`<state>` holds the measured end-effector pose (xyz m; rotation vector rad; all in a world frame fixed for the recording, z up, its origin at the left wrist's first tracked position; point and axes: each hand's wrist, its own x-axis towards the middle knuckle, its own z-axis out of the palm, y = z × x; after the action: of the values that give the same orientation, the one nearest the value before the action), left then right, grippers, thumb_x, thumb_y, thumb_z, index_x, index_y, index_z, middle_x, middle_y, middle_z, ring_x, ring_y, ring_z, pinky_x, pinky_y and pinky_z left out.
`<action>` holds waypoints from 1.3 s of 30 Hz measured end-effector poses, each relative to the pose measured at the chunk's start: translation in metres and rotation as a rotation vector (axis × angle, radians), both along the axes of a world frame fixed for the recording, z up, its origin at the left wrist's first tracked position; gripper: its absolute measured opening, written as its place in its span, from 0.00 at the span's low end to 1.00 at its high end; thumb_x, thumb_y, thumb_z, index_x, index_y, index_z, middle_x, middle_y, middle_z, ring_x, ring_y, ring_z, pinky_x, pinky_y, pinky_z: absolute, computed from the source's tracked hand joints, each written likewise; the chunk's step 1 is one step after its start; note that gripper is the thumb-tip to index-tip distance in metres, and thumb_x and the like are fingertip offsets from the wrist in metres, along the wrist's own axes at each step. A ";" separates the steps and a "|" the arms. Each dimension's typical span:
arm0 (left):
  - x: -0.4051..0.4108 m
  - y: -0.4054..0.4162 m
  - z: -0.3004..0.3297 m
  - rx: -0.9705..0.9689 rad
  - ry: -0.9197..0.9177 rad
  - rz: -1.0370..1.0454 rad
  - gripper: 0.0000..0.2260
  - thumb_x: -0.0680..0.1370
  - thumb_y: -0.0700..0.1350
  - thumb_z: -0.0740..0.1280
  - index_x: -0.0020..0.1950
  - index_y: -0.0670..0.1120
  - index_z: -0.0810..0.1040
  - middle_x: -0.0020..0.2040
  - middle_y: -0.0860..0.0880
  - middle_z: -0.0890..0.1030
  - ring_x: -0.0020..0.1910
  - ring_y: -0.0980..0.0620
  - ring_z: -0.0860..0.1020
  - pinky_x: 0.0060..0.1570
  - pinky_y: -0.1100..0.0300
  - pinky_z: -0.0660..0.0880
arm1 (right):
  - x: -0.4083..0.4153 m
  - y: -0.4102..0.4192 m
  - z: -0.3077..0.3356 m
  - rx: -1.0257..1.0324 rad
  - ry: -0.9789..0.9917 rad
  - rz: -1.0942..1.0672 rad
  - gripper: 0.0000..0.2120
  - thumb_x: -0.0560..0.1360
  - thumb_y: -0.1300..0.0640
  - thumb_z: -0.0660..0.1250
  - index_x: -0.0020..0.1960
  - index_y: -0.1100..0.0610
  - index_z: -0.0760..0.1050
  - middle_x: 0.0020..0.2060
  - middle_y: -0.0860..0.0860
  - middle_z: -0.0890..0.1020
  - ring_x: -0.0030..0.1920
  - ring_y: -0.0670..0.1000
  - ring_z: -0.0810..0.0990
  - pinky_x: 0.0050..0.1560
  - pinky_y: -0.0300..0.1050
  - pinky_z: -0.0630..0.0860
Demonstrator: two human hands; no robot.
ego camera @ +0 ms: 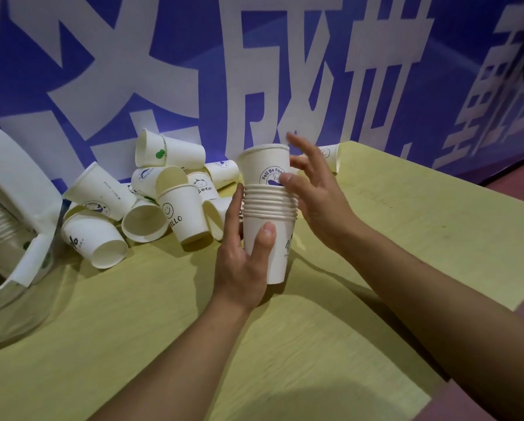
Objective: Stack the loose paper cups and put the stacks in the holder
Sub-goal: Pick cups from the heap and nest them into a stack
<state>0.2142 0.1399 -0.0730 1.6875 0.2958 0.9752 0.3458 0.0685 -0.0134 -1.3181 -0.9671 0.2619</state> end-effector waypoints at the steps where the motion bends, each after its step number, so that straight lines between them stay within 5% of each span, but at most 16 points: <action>1: 0.000 0.000 0.001 -0.005 -0.007 0.017 0.34 0.72 0.66 0.62 0.77 0.66 0.59 0.60 0.57 0.81 0.51 0.58 0.83 0.44 0.60 0.80 | 0.000 -0.001 -0.001 -0.016 -0.023 0.009 0.16 0.76 0.49 0.64 0.62 0.36 0.71 0.60 0.45 0.76 0.59 0.49 0.78 0.59 0.50 0.79; 4: 0.000 0.003 0.002 -0.083 -0.066 0.095 0.29 0.70 0.66 0.62 0.71 0.71 0.60 0.54 0.67 0.81 0.48 0.61 0.82 0.43 0.63 0.78 | 0.000 -0.002 -0.007 -0.040 -0.137 -0.035 0.13 0.78 0.50 0.60 0.58 0.44 0.79 0.60 0.47 0.76 0.62 0.48 0.75 0.62 0.49 0.76; 8: 0.002 0.004 0.003 -0.117 -0.102 0.128 0.30 0.70 0.66 0.63 0.72 0.69 0.61 0.59 0.63 0.79 0.51 0.61 0.82 0.47 0.61 0.79 | 0.019 -0.001 -0.015 -0.073 -0.233 -0.231 0.12 0.80 0.52 0.64 0.62 0.45 0.78 0.60 0.46 0.75 0.60 0.45 0.75 0.63 0.49 0.76; 13: 0.000 0.003 0.006 -0.141 -0.104 0.122 0.28 0.70 0.65 0.63 0.69 0.71 0.61 0.66 0.59 0.76 0.55 0.64 0.81 0.48 0.68 0.77 | 0.063 0.005 -0.026 -0.398 -0.367 -0.535 0.22 0.77 0.52 0.71 0.69 0.44 0.73 0.70 0.48 0.68 0.70 0.51 0.65 0.73 0.50 0.64; 16: 0.000 0.003 0.005 -0.133 -0.082 0.130 0.26 0.70 0.66 0.63 0.67 0.74 0.61 0.67 0.54 0.77 0.57 0.58 0.81 0.51 0.61 0.79 | 0.077 0.015 -0.027 -0.450 -0.359 -0.574 0.26 0.75 0.51 0.73 0.71 0.44 0.71 0.73 0.49 0.66 0.71 0.53 0.64 0.72 0.51 0.64; 22: 0.001 0.006 0.003 -0.126 -0.083 0.134 0.28 0.70 0.67 0.63 0.69 0.73 0.60 0.62 0.57 0.79 0.49 0.62 0.82 0.42 0.67 0.77 | 0.099 0.032 -0.036 -0.636 -0.398 -0.467 0.30 0.71 0.49 0.77 0.69 0.46 0.69 0.73 0.52 0.64 0.70 0.55 0.67 0.68 0.51 0.69; 31: 0.001 0.006 0.003 -0.116 -0.074 0.132 0.29 0.70 0.67 0.63 0.70 0.73 0.60 0.60 0.65 0.78 0.52 0.66 0.80 0.47 0.68 0.76 | 0.088 0.012 -0.015 -0.346 -0.315 -0.546 0.32 0.72 0.57 0.76 0.70 0.50 0.64 0.67 0.53 0.69 0.62 0.52 0.73 0.61 0.48 0.79; 33: 0.000 0.005 0.003 -0.097 -0.054 0.131 0.28 0.70 0.68 0.63 0.69 0.74 0.59 0.57 0.70 0.79 0.53 0.66 0.80 0.50 0.63 0.77 | 0.075 -0.001 0.000 -0.246 -0.301 -0.496 0.31 0.73 0.58 0.74 0.70 0.50 0.63 0.66 0.51 0.69 0.60 0.51 0.75 0.54 0.44 0.82; 36: -0.001 0.001 0.004 -0.063 -0.034 0.105 0.28 0.71 0.68 0.63 0.69 0.77 0.59 0.62 0.62 0.80 0.54 0.61 0.81 0.53 0.56 0.80 | 0.049 -0.025 0.024 -0.122 -0.300 -0.363 0.25 0.77 0.57 0.69 0.70 0.51 0.63 0.64 0.49 0.69 0.55 0.48 0.76 0.47 0.36 0.81; 39: -0.005 -0.003 0.007 -0.008 -0.005 0.058 0.29 0.72 0.67 0.63 0.71 0.75 0.58 0.63 0.64 0.78 0.56 0.63 0.80 0.53 0.60 0.78 | 0.026 -0.042 0.045 -0.092 -0.331 -0.212 0.23 0.77 0.51 0.65 0.70 0.48 0.63 0.64 0.50 0.71 0.58 0.49 0.77 0.48 0.40 0.81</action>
<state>0.2096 0.1365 -0.0665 1.6764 0.3468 1.0201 0.3718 0.0260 0.0313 -1.5677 -1.0891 -0.0793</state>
